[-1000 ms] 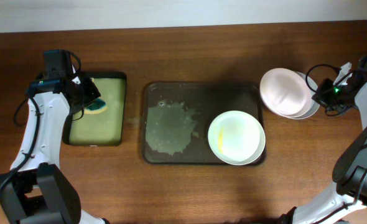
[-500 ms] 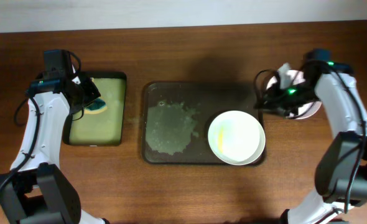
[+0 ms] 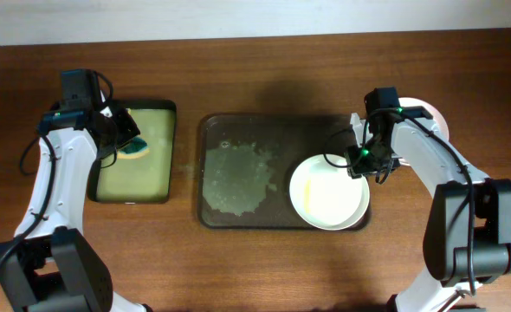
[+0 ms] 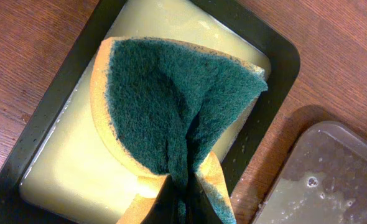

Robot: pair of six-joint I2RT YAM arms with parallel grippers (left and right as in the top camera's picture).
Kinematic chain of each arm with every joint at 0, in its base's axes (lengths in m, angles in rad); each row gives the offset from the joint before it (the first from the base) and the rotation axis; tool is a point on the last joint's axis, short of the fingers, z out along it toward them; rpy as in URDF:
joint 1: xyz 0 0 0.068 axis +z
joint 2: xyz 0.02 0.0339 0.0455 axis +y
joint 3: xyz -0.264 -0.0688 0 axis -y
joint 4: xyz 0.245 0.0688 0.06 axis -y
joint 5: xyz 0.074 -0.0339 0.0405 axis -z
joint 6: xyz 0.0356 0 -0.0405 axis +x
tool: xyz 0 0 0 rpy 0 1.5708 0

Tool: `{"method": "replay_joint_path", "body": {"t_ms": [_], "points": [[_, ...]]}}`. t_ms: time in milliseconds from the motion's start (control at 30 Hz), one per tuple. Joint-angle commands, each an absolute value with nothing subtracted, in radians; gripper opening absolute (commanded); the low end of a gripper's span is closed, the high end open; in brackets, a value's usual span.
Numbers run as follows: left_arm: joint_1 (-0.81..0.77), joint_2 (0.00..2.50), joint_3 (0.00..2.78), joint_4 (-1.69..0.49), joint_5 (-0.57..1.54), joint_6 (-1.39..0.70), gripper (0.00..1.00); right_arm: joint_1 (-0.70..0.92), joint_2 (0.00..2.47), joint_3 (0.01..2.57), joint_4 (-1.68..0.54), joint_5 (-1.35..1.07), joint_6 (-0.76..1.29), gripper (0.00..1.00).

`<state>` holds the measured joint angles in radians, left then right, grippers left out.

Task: Clean dirty plates on tray and stack at the side
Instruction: 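Grip the white plate rim with the right gripper and drag it left, then scrub the white plate with the sponge in the left gripper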

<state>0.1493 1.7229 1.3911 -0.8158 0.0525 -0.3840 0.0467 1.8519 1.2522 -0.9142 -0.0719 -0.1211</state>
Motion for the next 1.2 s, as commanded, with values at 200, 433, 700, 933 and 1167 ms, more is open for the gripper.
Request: {"method": "replay_joint_path", "body": {"t_ms": [200,433,700,933,1167], "points": [[0.154,1.702,1.388,-0.809,0.056,-0.365,0.0,0.048,1.839,1.19,-0.9,-0.437,-0.092,0.5],[0.154,1.702,1.388,-0.809,0.064,-0.365,0.0,0.067,1.839,1.173,-0.884,-0.189,0.159,0.5],[0.154,1.702,1.388,-0.802,0.096,-0.364,0.0,0.112,1.839,1.076,-0.782,-0.291,0.201,0.12],[0.084,1.702,1.388,-0.802,0.118,-0.364,0.0,0.157,1.845,1.076,-0.467,-0.28,0.324,0.04],[-0.133,1.702,1.388,-0.802,0.129,-0.366,0.0,0.196,1.967,1.09,-0.388,-0.353,0.279,0.04]]}}
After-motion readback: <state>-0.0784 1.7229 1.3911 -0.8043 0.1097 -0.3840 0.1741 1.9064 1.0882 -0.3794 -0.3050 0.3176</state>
